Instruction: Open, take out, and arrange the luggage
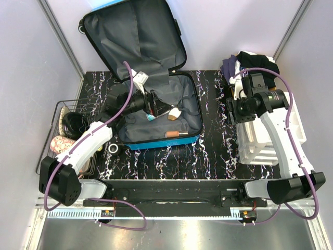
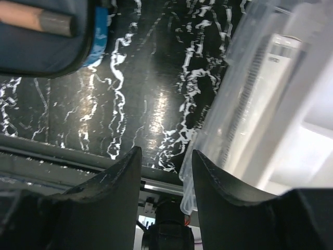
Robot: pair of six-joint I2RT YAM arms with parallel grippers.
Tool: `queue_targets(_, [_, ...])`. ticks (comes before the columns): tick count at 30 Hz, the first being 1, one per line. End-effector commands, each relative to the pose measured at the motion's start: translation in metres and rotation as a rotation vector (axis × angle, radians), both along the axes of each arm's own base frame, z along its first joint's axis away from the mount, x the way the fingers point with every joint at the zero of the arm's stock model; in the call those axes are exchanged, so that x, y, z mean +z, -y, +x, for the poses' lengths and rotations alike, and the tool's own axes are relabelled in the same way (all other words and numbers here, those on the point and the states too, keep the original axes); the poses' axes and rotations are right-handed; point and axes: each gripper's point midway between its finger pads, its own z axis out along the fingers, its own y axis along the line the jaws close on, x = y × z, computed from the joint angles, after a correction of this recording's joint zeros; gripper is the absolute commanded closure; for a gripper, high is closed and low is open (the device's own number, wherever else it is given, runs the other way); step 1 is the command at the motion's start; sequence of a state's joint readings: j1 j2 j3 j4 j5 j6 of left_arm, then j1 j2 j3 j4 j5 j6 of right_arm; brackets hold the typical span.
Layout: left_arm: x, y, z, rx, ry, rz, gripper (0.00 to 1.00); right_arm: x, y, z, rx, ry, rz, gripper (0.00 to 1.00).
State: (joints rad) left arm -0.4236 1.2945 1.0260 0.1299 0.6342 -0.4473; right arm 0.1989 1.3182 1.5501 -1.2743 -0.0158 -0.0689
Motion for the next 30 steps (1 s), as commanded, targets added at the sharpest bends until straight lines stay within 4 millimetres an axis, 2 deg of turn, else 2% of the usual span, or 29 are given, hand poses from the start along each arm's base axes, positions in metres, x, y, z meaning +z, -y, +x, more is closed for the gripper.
queue_targets(1, [0.017, 0.005, 0.002, -0.041, 0.074, -0.019, 0.01, -0.006, -0.023, 0.008, 0.147, -0.027, 0.076, 0.51])
queue_targets(3, [0.015, 0.004, 0.003, -0.038, 0.071, -0.014, 0.01, -0.010, -0.024, 0.014, 0.168, -0.035, 0.053, 0.57])
queue_targets(6, [0.007, 0.002, 0.007, -0.018, 0.054, 0.005, 0.01, -0.026, -0.014, 0.019, 0.161, -0.094, -0.023, 0.62])
queue_targets(12, [-0.017, -0.004, 0.017, 0.029, 0.015, 0.095, 0.01, -0.046, 0.027, 0.014, 0.150, -0.190, -0.259, 0.66])
queue_targets(16, [-0.038, -0.011, 0.035, 0.071, -0.038, 0.225, 0.01, -0.043, 0.056, 0.014, 0.164, -0.188, -0.428, 0.66])
queue_targets(22, [-0.077, -0.031, 0.064, 0.130, -0.039, 0.460, 0.01, -0.040, 0.079, 0.012, 0.186, -0.181, -0.563, 0.63])
queue_targets(24, [-0.085, -0.040, 0.075, 0.159, -0.014, 0.527, 0.01, -0.033, 0.077, 0.017, 0.178, -0.150, -0.552, 0.62])
queue_targets(26, [-0.097, -0.044, 0.083, 0.146, -0.001, 0.580, 0.01, -0.028, 0.064, 0.021, 0.181, -0.123, -0.481, 0.59])
queue_targets(27, [-0.105, -0.046, 0.082, 0.104, 0.023, 0.632, 0.01, -0.019, 0.050, 0.026, 0.201, -0.082, -0.403, 0.52])
queue_targets(29, [-0.116, -0.044, 0.085, 0.020, 0.032, 0.662, 0.01, -0.009, 0.034, 0.028, 0.217, -0.048, -0.314, 0.43])
queue_targets(30, [-0.124, -0.048, 0.086, -0.024, 0.055, 0.703, 0.01, 0.002, 0.026, 0.032, 0.224, -0.012, -0.270, 0.33])
